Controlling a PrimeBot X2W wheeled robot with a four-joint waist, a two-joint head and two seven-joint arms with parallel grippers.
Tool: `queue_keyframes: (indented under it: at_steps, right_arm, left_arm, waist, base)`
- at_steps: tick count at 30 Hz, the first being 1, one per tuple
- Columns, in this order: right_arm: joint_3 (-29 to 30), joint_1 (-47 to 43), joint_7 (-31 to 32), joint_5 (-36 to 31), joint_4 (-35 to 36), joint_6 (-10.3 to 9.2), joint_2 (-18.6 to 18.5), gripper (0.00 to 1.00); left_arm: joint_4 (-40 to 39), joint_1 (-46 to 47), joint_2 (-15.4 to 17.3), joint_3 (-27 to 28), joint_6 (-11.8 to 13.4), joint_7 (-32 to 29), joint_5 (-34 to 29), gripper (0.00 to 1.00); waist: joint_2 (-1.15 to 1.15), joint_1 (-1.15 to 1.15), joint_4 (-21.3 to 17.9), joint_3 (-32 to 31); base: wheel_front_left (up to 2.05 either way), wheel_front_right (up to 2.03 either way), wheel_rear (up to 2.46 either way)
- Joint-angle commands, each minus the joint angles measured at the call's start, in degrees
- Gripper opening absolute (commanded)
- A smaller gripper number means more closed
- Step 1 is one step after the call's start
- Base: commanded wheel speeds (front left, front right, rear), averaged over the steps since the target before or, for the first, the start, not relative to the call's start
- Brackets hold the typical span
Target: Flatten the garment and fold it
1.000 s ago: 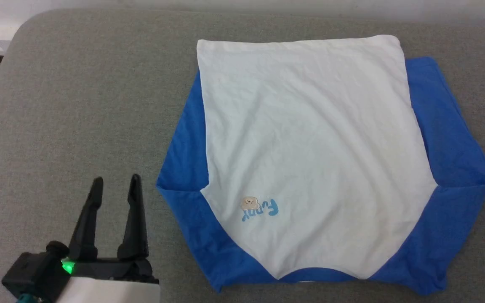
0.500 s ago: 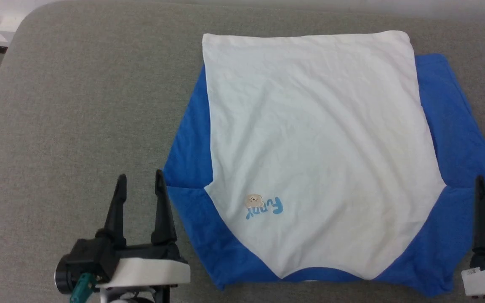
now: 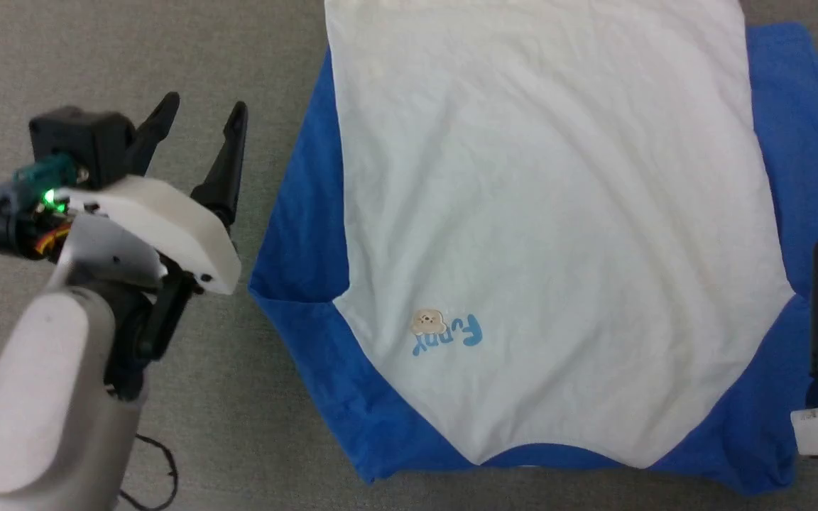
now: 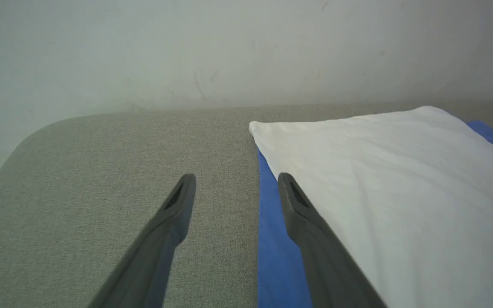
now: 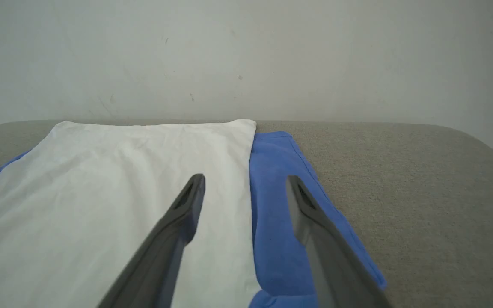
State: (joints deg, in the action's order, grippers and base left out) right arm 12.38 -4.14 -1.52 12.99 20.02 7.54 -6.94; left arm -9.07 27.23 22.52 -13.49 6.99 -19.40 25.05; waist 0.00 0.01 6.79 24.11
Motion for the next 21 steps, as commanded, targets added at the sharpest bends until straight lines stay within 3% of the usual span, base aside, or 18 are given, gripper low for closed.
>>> queue_keyframes:
  at_steps: [1,8,21]
  right_arm:
    - [-0.2,1.3,0.1,0.4,0.5,-0.05,-0.5,1.0]
    - [-0.3,3.6,0.3,1.4,0.7,-0.05,-1.9,1.0]
    - [0.1,4.1,0.9,1.7,0.1,-0.05,-2.5,1.0]
  left_arm:
    - [1.5,1.6,0.9,-0.1,-1.3,-2.7,1.4,1.0]
    - [6.6,7.1,3.5,-0.9,-3.7,-14.2,5.6,1.0]
    - [5.6,8.4,1.4,-1.5,-3.3,-16.3,8.7,1.0]
  waist:
    - [0.0,-0.01,-0.6,4.2]
    - [0.0,-0.01,-2.3,7.7]
    - [0.0,-0.01,-2.6,10.2]
  base:
    - [0.0,0.0,0.0]
    - [0.0,0.0,0.0]
    - [0.0,0.0,0.0]
